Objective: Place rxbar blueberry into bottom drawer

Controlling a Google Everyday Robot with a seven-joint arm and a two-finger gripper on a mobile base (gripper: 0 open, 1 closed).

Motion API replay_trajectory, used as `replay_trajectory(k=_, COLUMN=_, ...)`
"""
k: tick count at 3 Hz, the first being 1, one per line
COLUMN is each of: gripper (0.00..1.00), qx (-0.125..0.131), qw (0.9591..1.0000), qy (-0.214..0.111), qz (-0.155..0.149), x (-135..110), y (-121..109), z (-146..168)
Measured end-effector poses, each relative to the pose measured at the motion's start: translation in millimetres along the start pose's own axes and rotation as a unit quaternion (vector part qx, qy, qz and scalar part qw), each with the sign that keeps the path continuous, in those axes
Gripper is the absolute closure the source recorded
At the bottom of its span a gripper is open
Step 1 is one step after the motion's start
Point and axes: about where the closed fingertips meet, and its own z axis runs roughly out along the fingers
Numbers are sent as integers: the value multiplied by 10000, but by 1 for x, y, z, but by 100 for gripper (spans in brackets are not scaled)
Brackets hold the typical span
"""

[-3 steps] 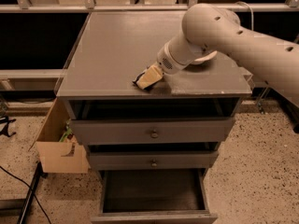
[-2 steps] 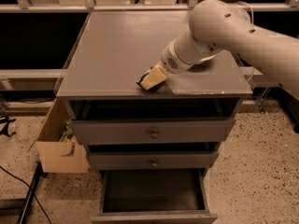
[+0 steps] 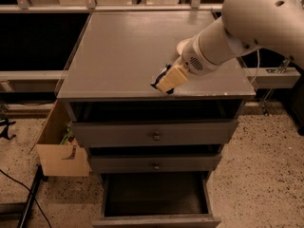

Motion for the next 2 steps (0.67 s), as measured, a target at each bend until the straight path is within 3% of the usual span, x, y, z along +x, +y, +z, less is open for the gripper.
replay_trajectory(k=1, gripper=100, qx=129, qw=9999, qy=13, qz=51, x=24, y=23, z=-51)
replay_trajectory(k=2, gripper=100, qx=128, qw=9999, qy=13, qz=53, x=24, y=23, z=-51)
